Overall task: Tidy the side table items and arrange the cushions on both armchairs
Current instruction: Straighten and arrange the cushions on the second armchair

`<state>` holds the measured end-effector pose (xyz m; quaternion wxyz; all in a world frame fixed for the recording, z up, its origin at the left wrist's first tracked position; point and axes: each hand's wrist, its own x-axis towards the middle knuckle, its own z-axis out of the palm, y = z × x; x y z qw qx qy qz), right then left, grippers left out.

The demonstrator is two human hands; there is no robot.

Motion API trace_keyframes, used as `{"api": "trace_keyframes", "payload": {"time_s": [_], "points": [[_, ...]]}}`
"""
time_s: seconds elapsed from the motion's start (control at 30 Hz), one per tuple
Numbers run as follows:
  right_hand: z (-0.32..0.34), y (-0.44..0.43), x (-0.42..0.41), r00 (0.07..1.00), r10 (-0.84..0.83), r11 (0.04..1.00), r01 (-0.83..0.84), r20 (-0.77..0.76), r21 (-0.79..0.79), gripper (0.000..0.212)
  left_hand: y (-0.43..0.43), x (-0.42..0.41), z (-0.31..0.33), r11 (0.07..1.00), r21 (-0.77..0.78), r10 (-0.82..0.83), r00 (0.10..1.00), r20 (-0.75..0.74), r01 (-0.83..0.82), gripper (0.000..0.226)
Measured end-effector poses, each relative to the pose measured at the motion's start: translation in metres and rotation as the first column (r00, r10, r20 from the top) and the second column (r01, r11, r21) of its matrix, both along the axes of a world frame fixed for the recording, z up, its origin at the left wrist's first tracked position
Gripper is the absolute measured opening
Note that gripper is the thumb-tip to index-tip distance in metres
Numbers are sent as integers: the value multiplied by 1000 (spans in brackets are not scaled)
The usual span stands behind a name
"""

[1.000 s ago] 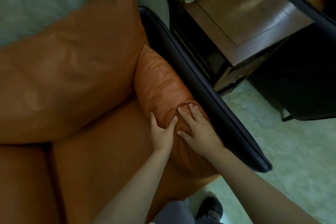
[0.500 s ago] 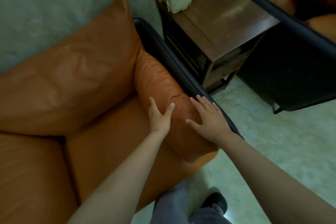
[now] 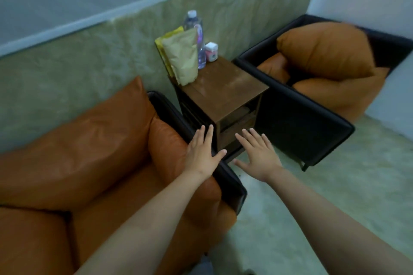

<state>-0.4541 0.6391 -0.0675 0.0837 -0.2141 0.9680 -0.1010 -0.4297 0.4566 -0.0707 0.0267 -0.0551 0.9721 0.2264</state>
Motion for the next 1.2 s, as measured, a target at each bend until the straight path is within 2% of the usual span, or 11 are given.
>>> {"api": "trace_keyframes", "payload": {"time_s": [0.13,0.3,0.5,0.73,1.03,1.2], "points": [[35,46,-7,994,-72,997,75,-84,35,77,40,-18,33,973,-185,-152,985,-79,136,82],[72,116,-22,972,-161,983,174,-169,62,78,101,-41,67,934,-270,-274,953,-127,232,81],[81,183,-35,946,-233,966,252,-228,58,77,171,-63,72,879,-294,-421,901,-109,375,81],[55,252,-61,929,-314,941,331,-198,62,77,239,-103,42,836,-302,-493,869,-47,458,82],[40,369,-169,892,-435,893,445,-124,69,78,342,-229,29,835,-281,-498,867,-20,473,83],[40,445,-207,857,-499,858,509,-130,66,78,422,-287,26,781,-295,-571,821,18,550,82]]}}
